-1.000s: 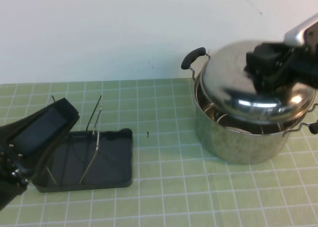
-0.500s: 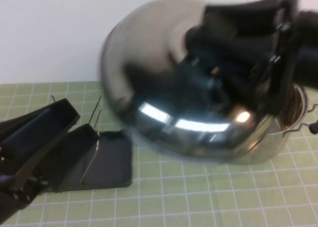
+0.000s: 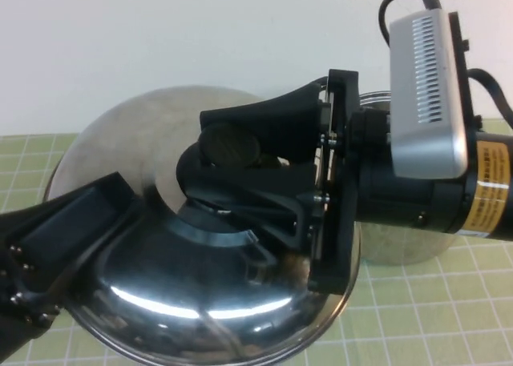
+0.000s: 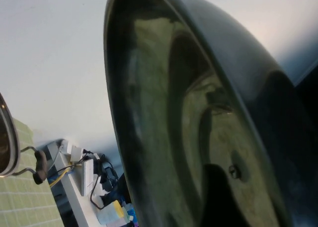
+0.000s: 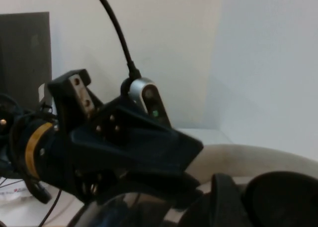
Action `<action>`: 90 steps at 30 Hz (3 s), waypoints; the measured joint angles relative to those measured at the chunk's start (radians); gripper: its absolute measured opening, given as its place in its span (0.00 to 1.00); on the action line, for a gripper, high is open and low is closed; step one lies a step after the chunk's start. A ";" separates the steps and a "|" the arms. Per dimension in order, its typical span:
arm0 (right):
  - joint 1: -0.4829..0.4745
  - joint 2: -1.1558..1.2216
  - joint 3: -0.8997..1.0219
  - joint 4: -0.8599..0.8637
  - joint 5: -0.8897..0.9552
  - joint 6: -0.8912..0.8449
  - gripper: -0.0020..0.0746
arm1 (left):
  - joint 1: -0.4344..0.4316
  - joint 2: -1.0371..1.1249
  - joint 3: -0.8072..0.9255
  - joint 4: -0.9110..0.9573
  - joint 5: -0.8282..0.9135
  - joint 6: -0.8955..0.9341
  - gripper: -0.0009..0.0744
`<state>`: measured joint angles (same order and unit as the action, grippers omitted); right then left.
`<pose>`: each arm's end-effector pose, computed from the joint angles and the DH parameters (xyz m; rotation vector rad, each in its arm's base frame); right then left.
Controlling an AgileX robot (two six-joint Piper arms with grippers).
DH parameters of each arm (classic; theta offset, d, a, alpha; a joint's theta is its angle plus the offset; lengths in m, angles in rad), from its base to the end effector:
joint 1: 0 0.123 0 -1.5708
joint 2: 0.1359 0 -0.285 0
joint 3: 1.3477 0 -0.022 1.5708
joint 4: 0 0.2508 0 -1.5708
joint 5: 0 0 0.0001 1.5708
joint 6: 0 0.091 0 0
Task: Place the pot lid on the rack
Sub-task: Hand over the pot lid, then place the pot lid on the pot rack
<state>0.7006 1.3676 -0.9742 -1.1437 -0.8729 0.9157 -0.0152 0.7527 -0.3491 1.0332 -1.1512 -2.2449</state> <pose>0.1817 0.2362 0.3626 -1.1296 1.0712 1.0733 0.1130 -0.0731 0.3159 -0.1634 1.4902 -1.8554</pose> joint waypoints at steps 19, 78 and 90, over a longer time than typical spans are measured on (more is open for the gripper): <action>0.002 0.043 -0.029 0.158 -0.130 -0.170 0.59 | -0.001 -0.002 -0.091 0.079 -0.054 0.067 0.15; -0.006 -0.806 0.323 -0.618 0.712 0.265 0.03 | -0.001 0.419 -0.383 0.758 0.491 0.332 0.15; -0.006 -0.806 0.325 -0.616 0.716 0.265 0.03 | -0.001 0.472 -0.383 0.758 0.470 0.342 0.15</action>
<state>0.6944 0.5621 -0.6493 -1.7593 -0.1571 1.1806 -0.0166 1.2252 -0.7317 1.7911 -0.6812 -1.9025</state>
